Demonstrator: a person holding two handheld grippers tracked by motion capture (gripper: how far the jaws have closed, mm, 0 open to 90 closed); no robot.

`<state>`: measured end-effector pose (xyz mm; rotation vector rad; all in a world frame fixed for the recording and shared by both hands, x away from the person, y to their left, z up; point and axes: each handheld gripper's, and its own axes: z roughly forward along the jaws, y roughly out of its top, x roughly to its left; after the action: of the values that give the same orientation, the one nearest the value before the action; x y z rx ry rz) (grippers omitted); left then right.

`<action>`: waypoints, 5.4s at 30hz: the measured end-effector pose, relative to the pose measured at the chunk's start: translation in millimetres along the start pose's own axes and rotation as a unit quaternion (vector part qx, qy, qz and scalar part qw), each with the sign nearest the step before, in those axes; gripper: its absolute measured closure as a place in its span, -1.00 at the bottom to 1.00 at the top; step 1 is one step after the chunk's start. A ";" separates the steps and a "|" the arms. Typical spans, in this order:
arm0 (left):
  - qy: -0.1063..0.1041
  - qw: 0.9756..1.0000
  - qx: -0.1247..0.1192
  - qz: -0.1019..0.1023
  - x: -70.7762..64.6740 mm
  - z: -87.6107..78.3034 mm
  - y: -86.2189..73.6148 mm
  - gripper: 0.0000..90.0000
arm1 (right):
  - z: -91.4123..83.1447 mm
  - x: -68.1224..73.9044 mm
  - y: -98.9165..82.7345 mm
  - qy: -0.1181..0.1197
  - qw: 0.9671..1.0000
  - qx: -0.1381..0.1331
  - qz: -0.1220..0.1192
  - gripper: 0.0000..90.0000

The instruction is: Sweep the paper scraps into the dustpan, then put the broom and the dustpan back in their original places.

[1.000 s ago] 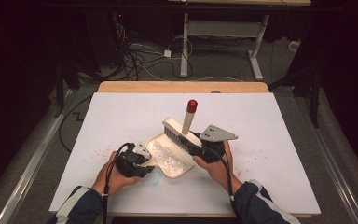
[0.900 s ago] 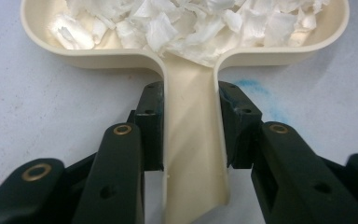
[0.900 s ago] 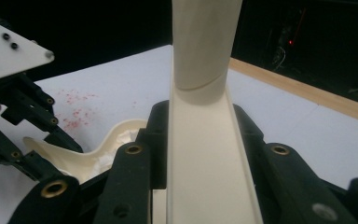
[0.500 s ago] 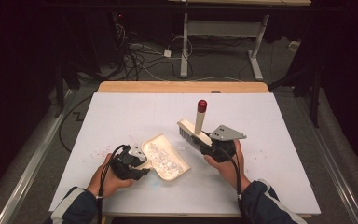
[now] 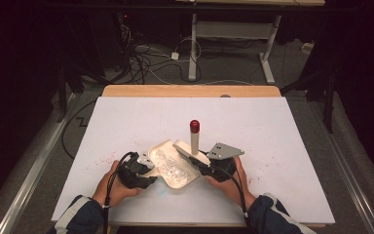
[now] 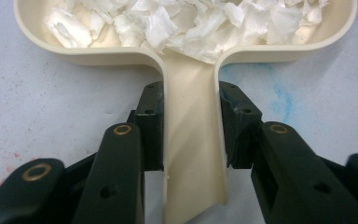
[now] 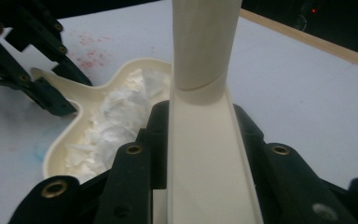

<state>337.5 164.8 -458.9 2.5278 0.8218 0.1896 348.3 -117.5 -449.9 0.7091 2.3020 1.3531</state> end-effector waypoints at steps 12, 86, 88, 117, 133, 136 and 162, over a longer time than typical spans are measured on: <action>-0.002 1.000 -0.001 -0.002 0.8 -0.3 -0.5 0.41 | -22.9 -5.1 14.9 0.018 0.999 -0.034 0.010 0.49; 0.027 0.999 0.002 -0.035 15.1 -7.9 -14.6 0.41 | -96.3 -64.3 -13.3 -0.080 0.996 -0.015 0.040 0.49; 0.033 0.998 0.000 -0.044 18.7 -9.0 -16.9 0.41 | -101.8 -67.6 -15.1 -0.085 0.995 -0.016 0.045 0.49; 0.111 0.977 -0.025 -0.182 69.7 -21.1 -47.7 0.41 | -123.1 -58.7 -24.4 0.019 0.998 0.031 0.048 0.49; 0.140 0.965 -0.034 -0.218 83.7 -10.7 -34.2 0.41 | -123.8 -56.0 -23.4 0.072 0.993 0.068 0.057 0.49; 0.142 0.963 -0.033 -0.224 84.1 -7.7 -31.4 0.41 | -121.5 -59.4 -24.7 0.072 0.992 0.080 0.062 0.49; 0.113 0.969 -0.053 -0.216 51.2 -0.5 -22.0 0.19 | -81.4 -130.1 -24.4 0.077 0.980 0.144 0.113 0.33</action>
<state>367.4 210.5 -469.6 2.1904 1.3880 0.3676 402.1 -261.1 -424.9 1.0156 2.6417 1.2164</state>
